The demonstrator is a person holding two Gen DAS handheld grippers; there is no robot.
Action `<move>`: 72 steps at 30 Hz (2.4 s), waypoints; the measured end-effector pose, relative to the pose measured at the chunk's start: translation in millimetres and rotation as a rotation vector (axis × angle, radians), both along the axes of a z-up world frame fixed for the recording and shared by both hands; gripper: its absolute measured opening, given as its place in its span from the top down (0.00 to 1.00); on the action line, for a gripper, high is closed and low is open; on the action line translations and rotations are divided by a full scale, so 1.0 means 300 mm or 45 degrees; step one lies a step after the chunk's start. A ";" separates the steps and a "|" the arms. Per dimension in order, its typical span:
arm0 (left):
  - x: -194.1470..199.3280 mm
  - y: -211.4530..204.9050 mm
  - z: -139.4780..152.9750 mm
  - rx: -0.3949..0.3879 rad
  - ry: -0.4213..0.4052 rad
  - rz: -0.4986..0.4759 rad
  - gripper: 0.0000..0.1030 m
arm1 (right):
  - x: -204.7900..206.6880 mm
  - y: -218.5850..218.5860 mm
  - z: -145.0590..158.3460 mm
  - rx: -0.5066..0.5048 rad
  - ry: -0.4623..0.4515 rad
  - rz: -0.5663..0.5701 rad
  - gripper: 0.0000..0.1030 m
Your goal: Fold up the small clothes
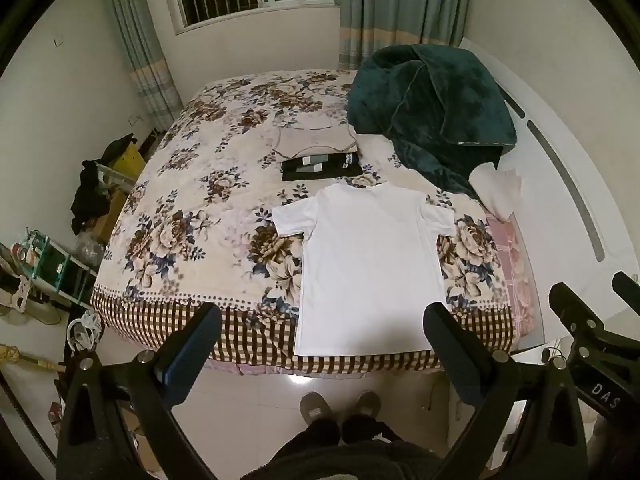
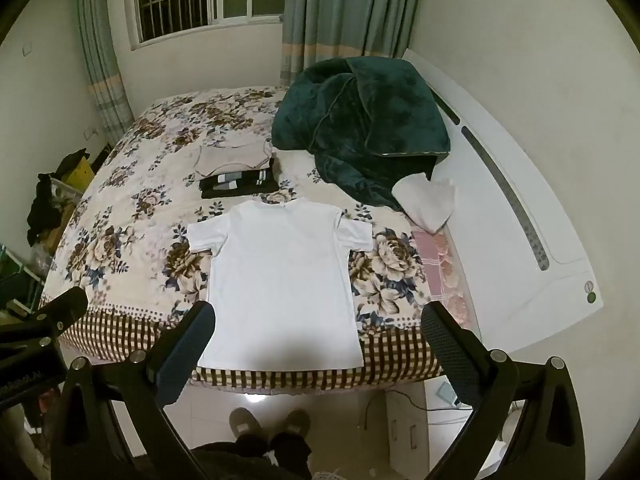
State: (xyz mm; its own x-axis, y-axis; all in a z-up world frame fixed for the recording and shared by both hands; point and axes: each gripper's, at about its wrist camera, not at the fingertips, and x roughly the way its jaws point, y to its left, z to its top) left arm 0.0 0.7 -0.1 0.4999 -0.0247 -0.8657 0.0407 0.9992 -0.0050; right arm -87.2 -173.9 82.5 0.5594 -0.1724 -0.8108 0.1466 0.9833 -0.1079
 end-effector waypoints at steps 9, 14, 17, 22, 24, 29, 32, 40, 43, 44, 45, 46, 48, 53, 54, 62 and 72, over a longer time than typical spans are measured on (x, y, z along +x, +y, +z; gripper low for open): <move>0.000 -0.002 0.000 0.027 -0.005 0.001 0.00 | 0.000 -0.006 0.011 -0.002 0.001 0.001 0.00; 0.001 -0.001 0.000 0.027 -0.008 0.001 0.00 | -0.002 -0.003 0.011 -0.003 -0.006 -0.002 0.00; 0.001 -0.001 0.000 0.028 -0.010 0.001 0.00 | -0.001 -0.003 0.014 -0.003 -0.008 -0.002 0.00; 0.003 -0.001 -0.002 0.028 -0.015 0.001 0.00 | 0.003 0.001 0.015 -0.001 -0.011 -0.003 0.00; 0.013 0.012 0.012 0.027 -0.015 0.002 0.00 | 0.006 0.000 0.010 -0.002 -0.011 -0.001 0.00; 0.010 0.011 0.012 0.027 -0.019 0.002 0.00 | 0.001 0.011 0.033 -0.002 -0.015 0.000 0.00; 0.009 0.011 0.012 0.027 -0.022 0.001 0.00 | 0.002 0.017 0.029 0.000 -0.017 0.001 0.00; 0.042 0.026 0.058 0.024 -0.030 0.004 0.00 | 0.010 0.034 0.069 -0.001 -0.024 0.012 0.00; 0.036 0.021 0.057 0.024 -0.032 0.003 0.00 | 0.016 0.034 0.073 -0.001 -0.027 0.014 0.00; 0.037 0.022 0.058 0.024 -0.032 0.003 0.00 | 0.017 0.036 0.074 -0.002 -0.027 0.015 0.00; 0.034 0.024 0.058 0.021 -0.031 0.003 0.00 | 0.022 0.036 0.078 -0.004 -0.026 0.017 0.00; 0.041 0.026 0.064 0.019 -0.032 0.005 0.00 | 0.019 0.035 0.077 -0.002 -0.028 0.016 0.00; 0.031 0.025 0.057 0.022 -0.035 0.000 0.00 | 0.020 0.040 0.079 -0.003 -0.029 0.015 0.00; 0.038 0.008 0.085 0.020 -0.044 0.006 0.00 | 0.044 0.039 0.094 -0.003 -0.037 0.018 0.00; 0.044 0.007 0.091 0.019 -0.045 0.006 0.00 | 0.049 0.036 0.097 -0.002 -0.037 0.020 0.00; 0.072 -0.005 0.108 0.014 -0.052 0.008 0.00 | 0.055 0.027 0.114 -0.001 -0.042 0.019 0.00; 0.055 -0.002 0.100 0.014 -0.057 0.006 0.00 | 0.054 0.029 0.121 -0.002 -0.047 0.020 0.00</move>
